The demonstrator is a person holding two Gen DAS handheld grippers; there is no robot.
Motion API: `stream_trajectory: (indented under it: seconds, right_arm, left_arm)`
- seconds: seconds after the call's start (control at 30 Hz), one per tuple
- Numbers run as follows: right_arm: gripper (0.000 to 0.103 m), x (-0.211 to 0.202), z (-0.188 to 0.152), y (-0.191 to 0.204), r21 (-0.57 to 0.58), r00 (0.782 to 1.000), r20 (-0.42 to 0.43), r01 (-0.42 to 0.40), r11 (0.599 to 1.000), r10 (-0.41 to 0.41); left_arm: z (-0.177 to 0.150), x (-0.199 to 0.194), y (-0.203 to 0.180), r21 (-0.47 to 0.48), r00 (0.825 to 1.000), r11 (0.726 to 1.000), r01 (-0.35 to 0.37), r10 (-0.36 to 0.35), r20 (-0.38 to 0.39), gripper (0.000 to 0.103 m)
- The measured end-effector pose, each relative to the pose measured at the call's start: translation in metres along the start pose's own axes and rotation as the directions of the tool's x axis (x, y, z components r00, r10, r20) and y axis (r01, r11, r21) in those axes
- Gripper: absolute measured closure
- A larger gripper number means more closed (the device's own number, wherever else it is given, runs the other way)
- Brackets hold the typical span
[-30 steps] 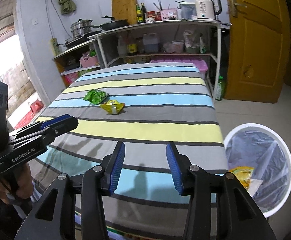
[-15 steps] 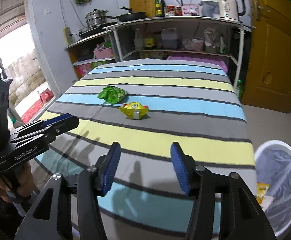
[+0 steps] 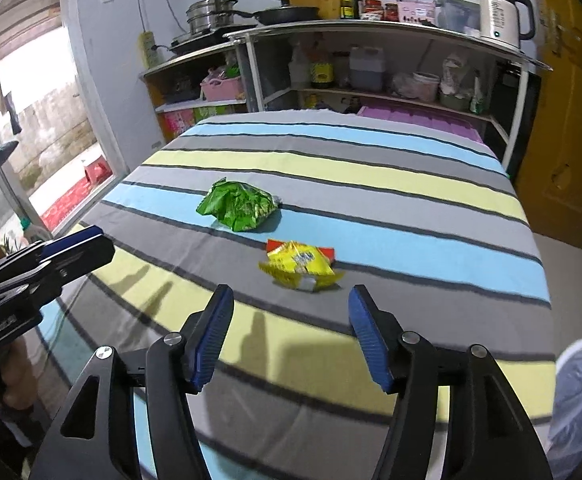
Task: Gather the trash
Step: 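Move both open tools back over the green bag and yellow wrapper, then grasp the green crumpled bag with the left tool while the right tool grasps the yellow wrapper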
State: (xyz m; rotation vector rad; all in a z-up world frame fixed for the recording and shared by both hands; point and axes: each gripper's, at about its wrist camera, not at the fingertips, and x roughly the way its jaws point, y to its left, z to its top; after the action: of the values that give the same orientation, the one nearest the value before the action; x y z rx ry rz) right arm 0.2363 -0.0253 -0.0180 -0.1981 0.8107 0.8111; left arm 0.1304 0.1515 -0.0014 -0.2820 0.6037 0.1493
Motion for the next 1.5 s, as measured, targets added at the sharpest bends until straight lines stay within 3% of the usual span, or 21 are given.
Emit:
stream_trajectory:
  seconds: [0.47,0.77,0.8,0.87,0.9,1.37,1.5]
  right_arm:
    - [0.042,0.045,0.02,0.009,-0.079,0.998,-0.05,0.035,0.996,-0.039]
    - [0.043,0.057,0.023,-0.014,0.055,0.997,-0.078,-0.024,0.998,0.028]
    - [0.046,0.057,0.024,-0.016,0.068,0.996,-0.076,-0.029,0.997,0.035]
    - [0.063,0.058,0.024,-0.017,0.087,0.996,-0.073,-0.035,0.996,0.041]
    - [0.066,0.057,0.024,-0.018,0.093,0.997,-0.07,-0.029,0.995,0.036]
    - [0.066,0.035,0.015,-0.033,0.156,0.998,-0.032,-0.057,0.986,0.062]
    - [0.066,0.03,0.011,-0.039,0.172,0.997,-0.028,-0.066,0.983,0.071]
  left_arm:
    - [0.018,0.014,0.011,-0.011,1.0,1.0,0.008,-0.007,0.007,0.064]
    - [0.025,0.033,0.007,-0.016,1.0,1.0,0.013,-0.013,-0.016,0.064]
    - [0.025,0.034,0.007,-0.015,1.0,1.0,0.013,-0.013,-0.018,0.064]
    - [0.027,0.039,0.007,-0.015,1.0,1.0,0.014,-0.015,-0.025,0.064]
    - [0.027,0.041,0.005,-0.014,1.0,1.0,0.014,-0.015,-0.027,0.064]
    - [0.04,0.093,-0.002,-0.014,0.995,1.0,-0.008,0.006,-0.105,0.064]
    - [0.041,0.109,-0.001,-0.039,0.99,0.999,-0.026,0.021,-0.138,0.06]
